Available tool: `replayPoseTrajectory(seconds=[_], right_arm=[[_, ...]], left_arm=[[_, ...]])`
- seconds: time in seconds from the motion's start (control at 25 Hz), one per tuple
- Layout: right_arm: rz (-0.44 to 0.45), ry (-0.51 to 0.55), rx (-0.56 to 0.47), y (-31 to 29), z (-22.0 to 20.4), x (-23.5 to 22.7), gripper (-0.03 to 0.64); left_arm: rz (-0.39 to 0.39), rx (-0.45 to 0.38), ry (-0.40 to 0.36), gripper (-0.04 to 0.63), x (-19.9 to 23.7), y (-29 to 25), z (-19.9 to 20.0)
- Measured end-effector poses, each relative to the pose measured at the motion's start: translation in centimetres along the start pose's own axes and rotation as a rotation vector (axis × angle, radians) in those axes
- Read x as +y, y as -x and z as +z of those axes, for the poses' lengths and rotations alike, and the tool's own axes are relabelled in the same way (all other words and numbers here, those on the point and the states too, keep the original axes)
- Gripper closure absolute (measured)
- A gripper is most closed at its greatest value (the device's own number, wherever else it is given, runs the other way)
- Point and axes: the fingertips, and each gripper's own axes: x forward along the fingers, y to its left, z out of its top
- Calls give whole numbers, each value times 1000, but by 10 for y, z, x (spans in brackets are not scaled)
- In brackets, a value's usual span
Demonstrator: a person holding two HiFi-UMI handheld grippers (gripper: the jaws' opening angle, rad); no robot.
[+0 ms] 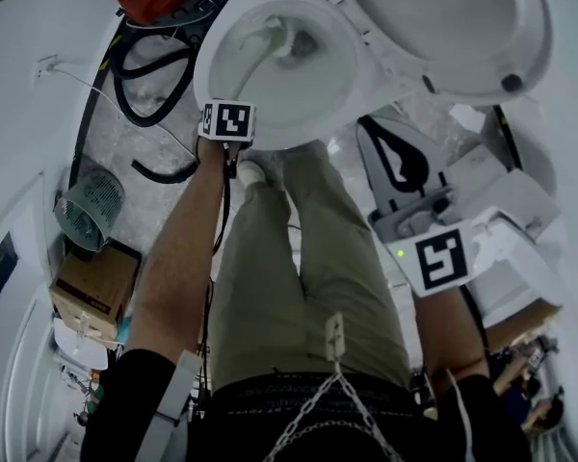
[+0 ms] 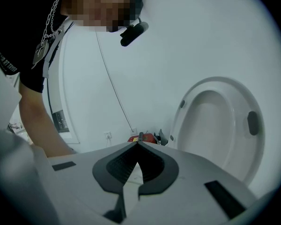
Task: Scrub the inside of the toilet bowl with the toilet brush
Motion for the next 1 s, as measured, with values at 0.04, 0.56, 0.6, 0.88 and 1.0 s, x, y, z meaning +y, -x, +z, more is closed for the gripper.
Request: replayPoseTrajectory(seconds=[0.04,0.56,0.6,0.88,1.0], right_arm=[[-3,-1,-1,1,-1,-1,614],[-38,-17,-1,17,-8,-2,614],[-39,-17,-2,19,-9,-2,614],[-55,-14,5,31,-15,1,614],[-58,-11,5,36,-15,4,614]], left_arm=[[-1,-5,-1,594,-2,-1,4],[26,-28,-91,594,-18,-7,18],[23,-29,-96,594,-21,-8,19],[-5,-32,-122,594,-39,-12,15],[-20,-29,-146,594,-47,-13,10]])
